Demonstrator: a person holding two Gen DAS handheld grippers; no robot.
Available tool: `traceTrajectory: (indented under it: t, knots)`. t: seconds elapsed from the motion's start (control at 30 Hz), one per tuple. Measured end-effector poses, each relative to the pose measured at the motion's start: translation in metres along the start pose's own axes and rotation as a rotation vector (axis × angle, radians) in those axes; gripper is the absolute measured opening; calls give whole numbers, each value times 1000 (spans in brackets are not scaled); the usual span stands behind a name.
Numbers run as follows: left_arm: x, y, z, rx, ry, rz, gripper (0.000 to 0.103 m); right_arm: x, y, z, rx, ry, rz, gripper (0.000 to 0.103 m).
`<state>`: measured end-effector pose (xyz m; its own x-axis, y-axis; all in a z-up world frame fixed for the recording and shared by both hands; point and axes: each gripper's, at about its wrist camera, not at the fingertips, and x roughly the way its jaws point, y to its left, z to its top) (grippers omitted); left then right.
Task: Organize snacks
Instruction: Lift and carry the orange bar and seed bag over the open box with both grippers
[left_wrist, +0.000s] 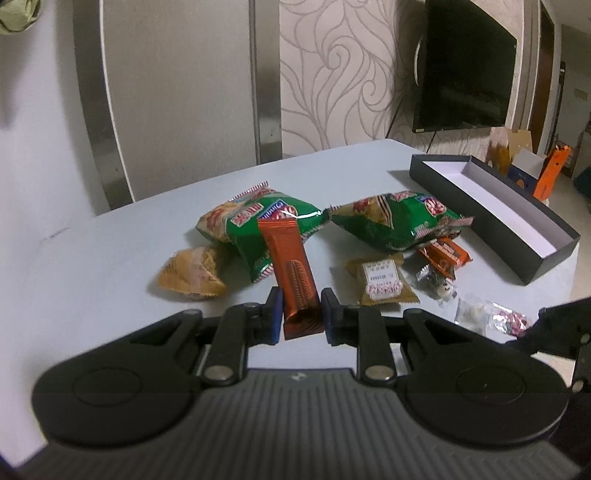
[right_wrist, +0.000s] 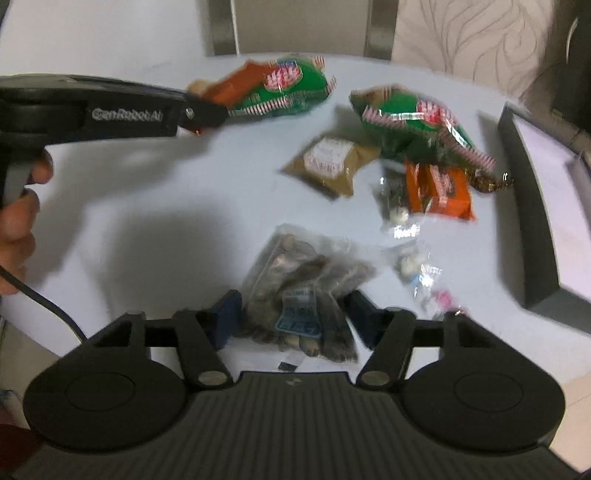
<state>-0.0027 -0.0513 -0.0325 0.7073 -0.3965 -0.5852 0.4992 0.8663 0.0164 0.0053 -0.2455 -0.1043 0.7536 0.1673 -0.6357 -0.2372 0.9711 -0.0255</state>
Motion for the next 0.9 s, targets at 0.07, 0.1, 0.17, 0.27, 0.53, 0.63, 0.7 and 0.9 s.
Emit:
traceTrajectory:
  t: [0.07, 0.1, 0.17, 0.27, 0.53, 0.63, 0.7, 0.9]
  knots:
    - [0, -1, -2, 9, 1, -9, 26, -2, -2, 1, 12, 2, 18, 64]
    - [1, -2, -2, 13, 1, -14, 26, -5, -2, 2, 15, -3, 20, 63]
    - [3, -3, -1, 12, 4, -25, 26, -12, -2, 7, 10, -18, 11, 63]
    - [5, -7, 2, 19, -2, -33, 26, -25, -4, 14, 22, -44, 23, 62]
    - [8, -27, 28, 35, -45, -30, 26, -53, -25, 23, 56, -114, 60, 62]
    - [12, -43, 42, 38, -66, -28, 26, -63, -39, 26, 54, -143, 70, 62]
    - [17, -57, 53, 31, -78, -34, 26, -70, -53, 28, 50, -162, 75, 62]
    - [42, -111, 90, 38, -106, -89, 26, -88, -117, 33, 67, -204, 33, 62]
